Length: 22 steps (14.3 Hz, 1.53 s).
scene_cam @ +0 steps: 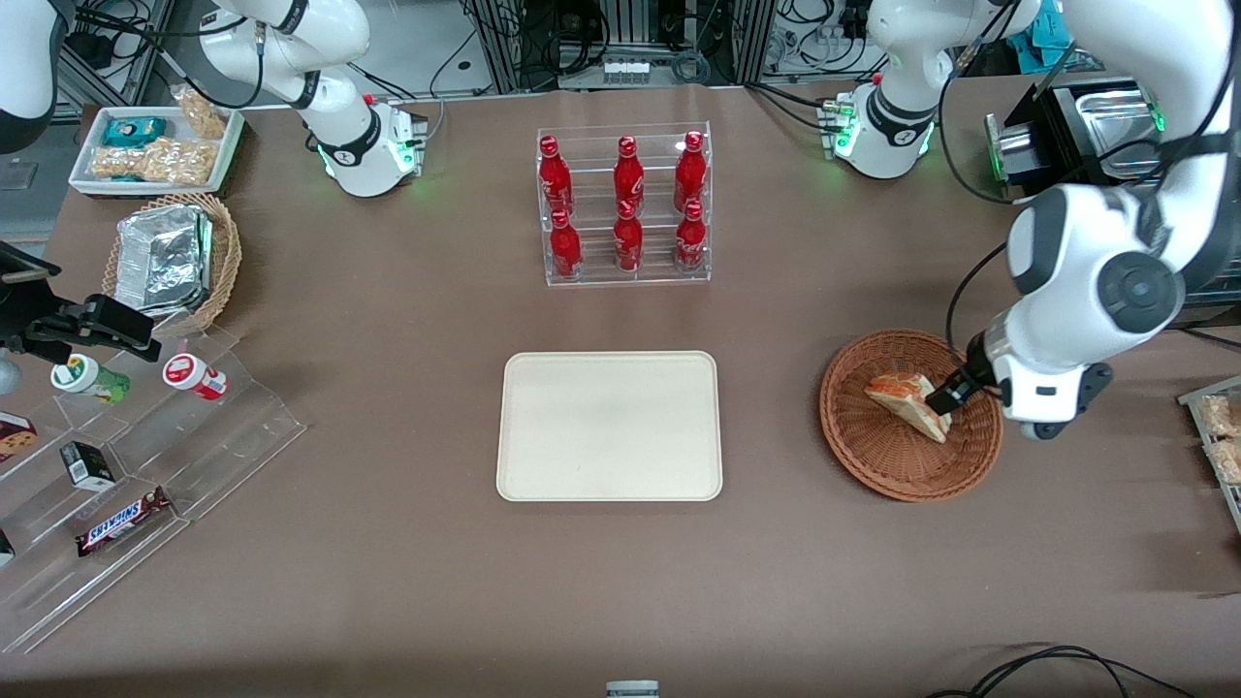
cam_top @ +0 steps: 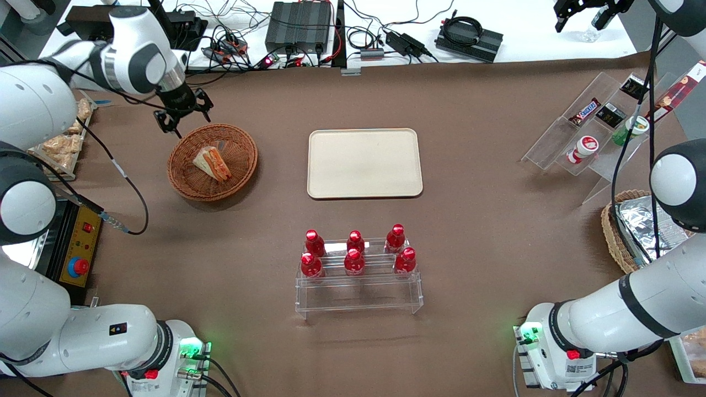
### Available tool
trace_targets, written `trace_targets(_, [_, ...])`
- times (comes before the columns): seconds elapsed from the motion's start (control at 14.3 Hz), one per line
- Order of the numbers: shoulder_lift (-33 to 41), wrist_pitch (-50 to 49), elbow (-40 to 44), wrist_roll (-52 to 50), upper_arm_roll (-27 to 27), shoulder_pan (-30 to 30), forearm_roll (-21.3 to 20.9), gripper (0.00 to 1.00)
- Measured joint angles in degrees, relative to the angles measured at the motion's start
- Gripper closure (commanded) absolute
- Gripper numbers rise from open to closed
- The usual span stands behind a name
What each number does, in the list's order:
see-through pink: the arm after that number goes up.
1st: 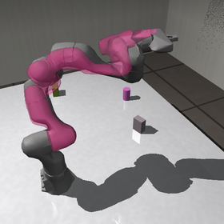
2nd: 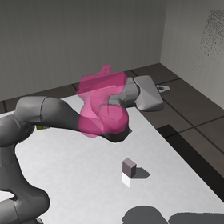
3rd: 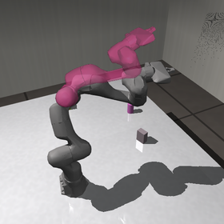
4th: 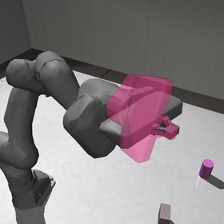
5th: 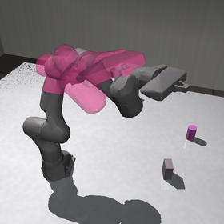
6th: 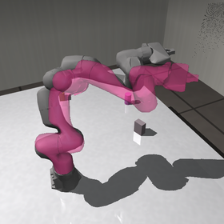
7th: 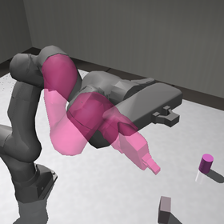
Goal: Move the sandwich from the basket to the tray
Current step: 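Lower the left gripper onto the sandwich wedge in the basket and grasp it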
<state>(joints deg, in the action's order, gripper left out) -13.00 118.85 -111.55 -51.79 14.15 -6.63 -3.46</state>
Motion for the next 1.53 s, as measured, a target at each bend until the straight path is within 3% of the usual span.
trace_targets(0.28, [-1.3, 11.2, -7.2, -8.1, -0.1, 0.0, 0.0, 0.0])
trace_targets(0.84, [-3.1, 11.8, -10.1, -9.4, -0.4, -0.1, 0.0, 0.0])
trace_targets(0.91, [-3.5, 11.8, -10.1, -9.4, -0.4, -0.1, 0.0, 0.11])
trace_targets(1.05, [-4.3, 11.9, -10.1, -9.4, -0.4, -0.2, 0.0, 0.72])
trace_targets(1.12, [-4.6, 11.9, -10.0, -9.5, -0.4, -0.3, 0.0, 0.9])
trace_targets(1.53, [-4.8, 5.3, -5.0, -9.0, -0.6, -0.6, -0.2, 0.95])
